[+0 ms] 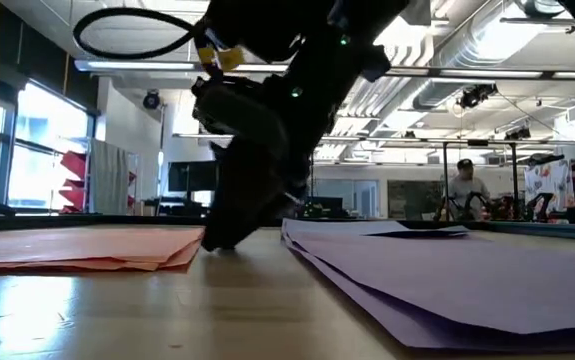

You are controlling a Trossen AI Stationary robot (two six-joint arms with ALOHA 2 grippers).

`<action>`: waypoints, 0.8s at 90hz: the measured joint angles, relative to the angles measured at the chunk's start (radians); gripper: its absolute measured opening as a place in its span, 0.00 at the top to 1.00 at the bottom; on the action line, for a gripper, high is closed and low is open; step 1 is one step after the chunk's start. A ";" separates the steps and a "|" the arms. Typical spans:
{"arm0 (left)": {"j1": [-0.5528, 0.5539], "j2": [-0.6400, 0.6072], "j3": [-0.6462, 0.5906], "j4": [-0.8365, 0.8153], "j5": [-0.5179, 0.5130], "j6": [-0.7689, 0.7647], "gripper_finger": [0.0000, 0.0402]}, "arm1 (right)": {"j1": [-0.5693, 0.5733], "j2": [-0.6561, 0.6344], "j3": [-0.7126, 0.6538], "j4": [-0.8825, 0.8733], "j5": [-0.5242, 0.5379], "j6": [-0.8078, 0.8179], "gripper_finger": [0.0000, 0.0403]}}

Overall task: Organize paper
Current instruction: Adjust the stacked colored papers on the table

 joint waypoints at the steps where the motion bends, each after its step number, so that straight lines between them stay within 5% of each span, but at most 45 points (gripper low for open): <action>1: 0.000 0.000 -0.004 0.014 -0.005 0.002 1.00 | 0.000 0.002 0.000 0.009 0.000 0.000 0.66; 28: 0.014 -0.003 -0.028 0.111 -0.025 0.051 1.00 | 0.000 0.037 0.002 0.111 -0.002 0.004 0.66; 72: 0.014 -0.011 -0.004 0.054 0.069 0.021 1.00 | 0.000 -0.022 -0.003 -0.027 0.027 0.013 0.66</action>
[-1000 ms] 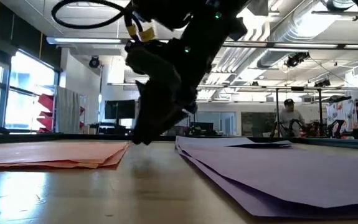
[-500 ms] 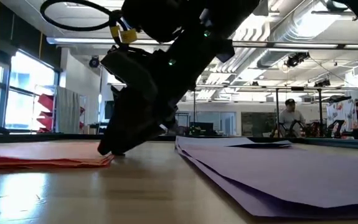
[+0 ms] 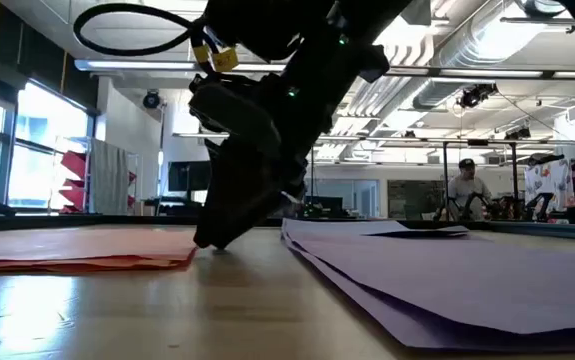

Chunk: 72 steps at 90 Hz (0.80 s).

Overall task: Organize paper
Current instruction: Adjust the stacked colored papers on the table

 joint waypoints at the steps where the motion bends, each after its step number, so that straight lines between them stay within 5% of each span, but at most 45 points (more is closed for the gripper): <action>1: 0.000 0.000 0.003 0.001 0.003 -0.001 1.00 | 0.000 0.000 0.000 0.000 0.000 0.000 0.66; 36: 0.032 -0.001 0.015 -0.147 -0.122 0.024 1.00 | 0.004 0.014 0.000 0.057 -0.044 -0.014 0.66; 59: 0.072 -0.001 0.053 -0.318 -0.092 0.022 1.00 | 0.009 -0.010 0.000 -0.010 0.000 -0.054 0.66; 72: 0.103 -0.002 0.122 -0.339 -0.222 0.035 1.00 | 0.008 -0.085 0.000 -0.104 0.059 -0.071 0.66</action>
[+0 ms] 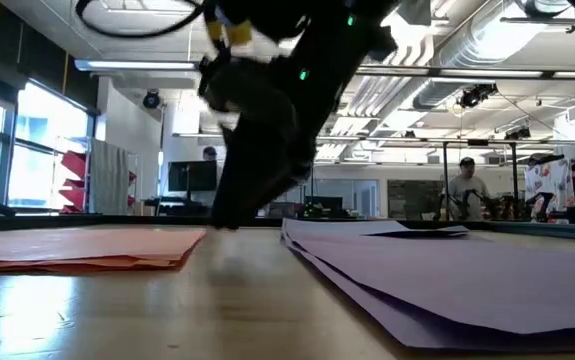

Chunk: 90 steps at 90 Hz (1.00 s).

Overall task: Organize paper
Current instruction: Adjust the stacked colored papers on the table

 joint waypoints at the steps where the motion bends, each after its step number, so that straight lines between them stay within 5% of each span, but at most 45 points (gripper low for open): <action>1: 0.005 0.000 0.001 0.004 -0.011 0.004 1.00 | 0.000 -0.008 0.000 -0.004 0.003 -0.004 0.66; 28: 0.272 0.000 -0.092 0.139 -0.102 0.313 1.00 | 0.051 -0.163 0.002 -0.144 0.220 -0.032 0.66; 43: 0.383 0.000 -0.150 0.327 -0.028 0.517 1.00 | 0.097 -0.175 0.002 -0.253 0.323 0.011 0.66; 61: 0.471 -0.007 -0.200 0.439 0.047 0.718 1.00 | 0.128 -0.170 0.002 -0.265 0.336 0.010 0.66; 90: 0.662 0.001 -0.223 0.454 -0.141 1.123 1.00 | 0.130 -0.170 0.002 -0.259 0.348 -0.004 0.66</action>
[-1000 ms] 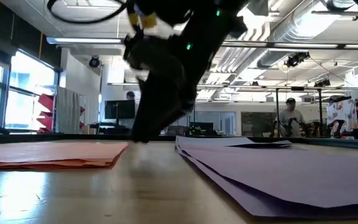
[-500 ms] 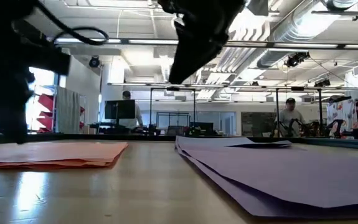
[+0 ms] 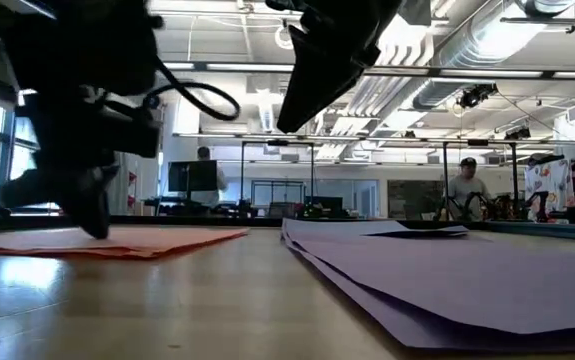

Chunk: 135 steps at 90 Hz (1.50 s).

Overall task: Organize paper
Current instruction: Adjust the stacked colored papers on the table

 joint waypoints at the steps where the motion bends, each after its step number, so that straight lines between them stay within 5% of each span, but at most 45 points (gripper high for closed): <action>1: 0.010 0.000 0.000 0.003 -0.004 0.005 1.00 | 0.000 0.000 0.000 0.000 0.000 -0.002 0.66; 25: 0.284 0.000 -0.025 0.197 -0.034 0.147 1.00 | 0.000 0.000 0.000 0.000 0.000 -0.009 0.66; 51: 0.493 -0.001 -0.102 0.339 0.006 0.091 1.00 | 0.001 0.000 0.000 -0.010 0.000 -0.009 0.66; 77: 0.553 0.004 -0.107 0.327 -0.049 0.247 1.00 | 0.001 0.000 0.000 -0.024 0.000 -0.013 0.66; 108: 0.603 0.005 -0.101 0.333 -0.093 0.254 1.00 | 0.001 0.000 0.000 -0.024 0.000 -0.005 0.66; 135: 0.551 -0.069 -0.007 0.153 -0.081 0.210 1.00 | 0.007 -0.004 0.000 -0.025 0.013 0.045 0.66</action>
